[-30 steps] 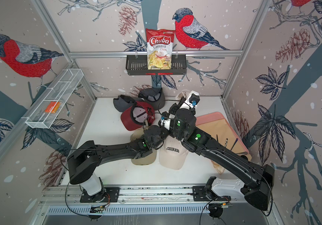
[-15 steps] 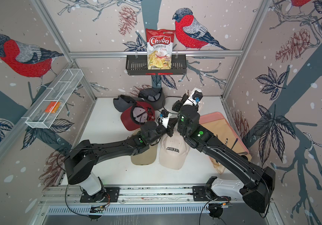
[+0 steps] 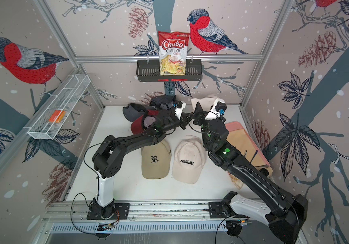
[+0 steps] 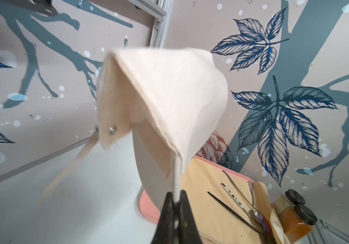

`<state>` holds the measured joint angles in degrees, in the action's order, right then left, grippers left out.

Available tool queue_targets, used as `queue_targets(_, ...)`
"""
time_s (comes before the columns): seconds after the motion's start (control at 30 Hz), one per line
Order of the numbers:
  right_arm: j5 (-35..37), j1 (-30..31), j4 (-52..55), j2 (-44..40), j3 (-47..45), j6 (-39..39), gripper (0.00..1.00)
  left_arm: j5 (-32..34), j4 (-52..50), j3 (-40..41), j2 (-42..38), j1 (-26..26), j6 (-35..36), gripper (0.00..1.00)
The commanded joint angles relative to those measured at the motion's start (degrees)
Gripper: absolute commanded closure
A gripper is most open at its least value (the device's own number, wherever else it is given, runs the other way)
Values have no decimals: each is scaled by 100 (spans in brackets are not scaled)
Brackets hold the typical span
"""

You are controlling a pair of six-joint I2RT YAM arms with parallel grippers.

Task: Open the adjustable buckle of the baseball cap
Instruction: Place the baseball cap at the center of the board.

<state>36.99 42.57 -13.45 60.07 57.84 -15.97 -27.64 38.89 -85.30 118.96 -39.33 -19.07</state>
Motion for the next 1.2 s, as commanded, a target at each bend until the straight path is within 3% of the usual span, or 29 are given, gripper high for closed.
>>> queue_targets(0.0, -236, -37, -104, -105, -103, 191, 25, -1005, 136, -359, 461, 181, -596, 100)
queue_targets(0.33, -369, -315, 232, -227, -335, 75, 24, -1465, -890, -1573, 1679, 526, -968, 100)
queue_targets(0.5, -462, -432, 303, -180, -379, -44, 24, -1442, -760, -1441, 1833, 724, -1573, 100)
queue_targets(0.7, -557, -521, 358, -141, -406, -156, 24, -1118, -1809, -1673, 1929, 788, -1279, 100)
queue_targets(0.77, -555, -521, 402, -153, -406, -192, 24, -925, -2339, -1901, 1939, 792, -1048, 85)
queue_targets(0.87, -579, -521, 513, -219, -414, -290, 24, -453, -2969, -2061, 1814, 772, -654, 73)
queue_targets(1.17, -616, -521, 685, -397, -451, -346, 24, 791, -4230, -2249, 1439, 694, 89, 49)
